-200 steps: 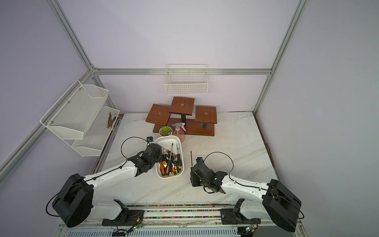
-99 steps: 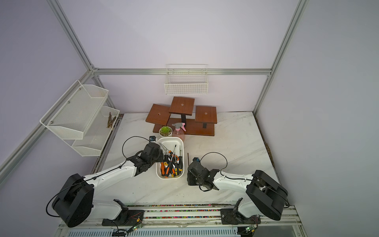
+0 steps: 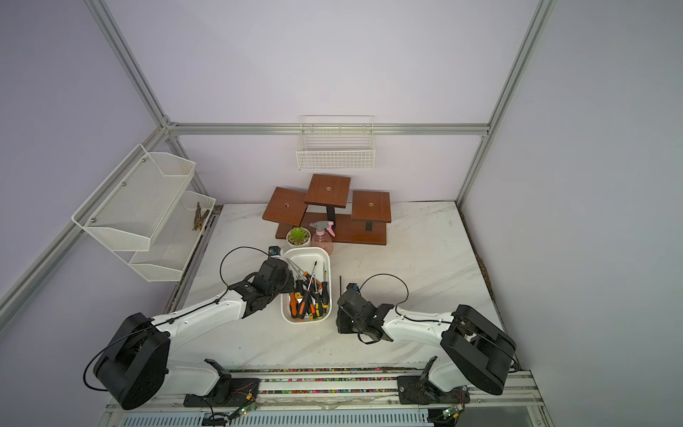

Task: Take out the screwdriver from the storage box
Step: Place the screwdriver at the center of the board.

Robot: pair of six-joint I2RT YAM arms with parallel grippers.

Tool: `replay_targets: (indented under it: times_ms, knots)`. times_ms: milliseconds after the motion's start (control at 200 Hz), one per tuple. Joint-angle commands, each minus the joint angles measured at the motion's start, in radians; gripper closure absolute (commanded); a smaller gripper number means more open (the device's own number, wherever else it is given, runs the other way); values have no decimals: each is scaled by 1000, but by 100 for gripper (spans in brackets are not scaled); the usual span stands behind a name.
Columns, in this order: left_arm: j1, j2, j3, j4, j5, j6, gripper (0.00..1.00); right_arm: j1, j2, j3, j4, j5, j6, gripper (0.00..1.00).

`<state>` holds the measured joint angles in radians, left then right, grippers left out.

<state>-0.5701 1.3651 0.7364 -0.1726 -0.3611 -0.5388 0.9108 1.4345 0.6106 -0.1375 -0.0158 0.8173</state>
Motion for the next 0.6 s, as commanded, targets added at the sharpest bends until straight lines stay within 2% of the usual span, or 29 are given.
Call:
replay_targets:
  times_ms: [0, 70, 365, 530, 595]
  knots:
    - [1, -48, -6, 62, -9, -9, 100, 5, 6, 12, 26, 19, 8, 53]
    - [1, -50, -8, 61, -9, -9, 100, 5, 2, 12, 24, 19, 9, 49]
    - [1, -50, -13, 60, -3, -15, 100, 9, -38, 26, 4, 32, -2, 48]
    - [1, -58, -10, 47, 3, -19, 100, 39, -105, 94, -92, 95, -34, 40]
    - [1, -64, -9, 43, 9, -23, 100, 63, -132, 133, -142, 130, -49, 39]
